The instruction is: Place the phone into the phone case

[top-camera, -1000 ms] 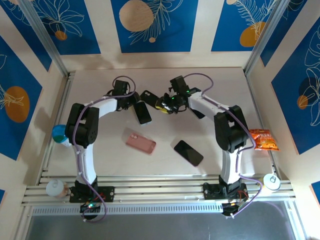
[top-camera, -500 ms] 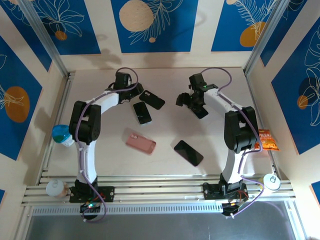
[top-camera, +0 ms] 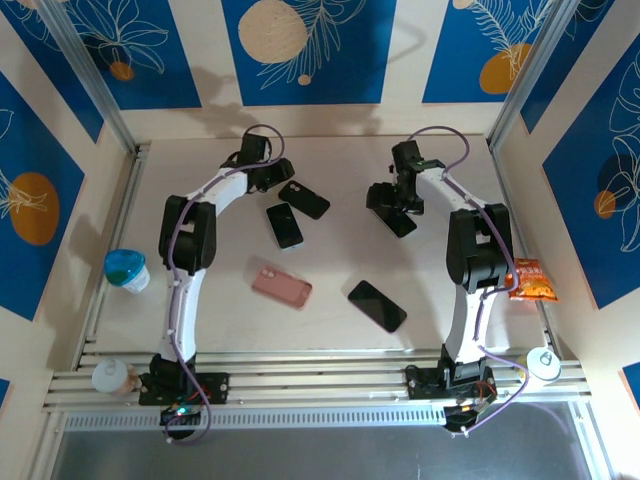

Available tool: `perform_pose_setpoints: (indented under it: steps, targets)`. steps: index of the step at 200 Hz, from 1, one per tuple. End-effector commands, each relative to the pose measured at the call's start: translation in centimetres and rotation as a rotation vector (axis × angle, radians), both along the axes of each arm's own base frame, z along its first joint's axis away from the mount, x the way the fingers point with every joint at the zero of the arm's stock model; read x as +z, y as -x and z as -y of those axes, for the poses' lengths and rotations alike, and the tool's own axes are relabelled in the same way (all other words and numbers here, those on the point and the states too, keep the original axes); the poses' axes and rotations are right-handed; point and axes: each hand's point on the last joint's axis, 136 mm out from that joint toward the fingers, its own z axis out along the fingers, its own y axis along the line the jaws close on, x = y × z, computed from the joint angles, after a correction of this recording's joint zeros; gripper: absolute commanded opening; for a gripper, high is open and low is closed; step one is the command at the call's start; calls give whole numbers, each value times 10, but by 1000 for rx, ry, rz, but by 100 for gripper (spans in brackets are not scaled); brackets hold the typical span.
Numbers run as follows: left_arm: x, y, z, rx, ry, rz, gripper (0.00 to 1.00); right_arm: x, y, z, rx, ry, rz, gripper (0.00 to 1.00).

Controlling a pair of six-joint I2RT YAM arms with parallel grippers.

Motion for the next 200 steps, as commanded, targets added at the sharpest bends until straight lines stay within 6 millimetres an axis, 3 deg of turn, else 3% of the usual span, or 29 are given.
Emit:
perform_pose_setpoints:
  steps: [1,97,160,200]
  targets:
    - [-6,1,1,-23,-7,-34,56,9,-6,1,15,-27,11,97]
    - [-19,8,16,-59,5,-59,56,-1,-7,-2,21,-60,-19,97]
    - [-32,10,34,-81,26,-75,56,8,-1,-3,16,-79,-9,97]
    - [-28,8,32,-74,18,-62,55,-5,-2,6,31,-4,-21,98]
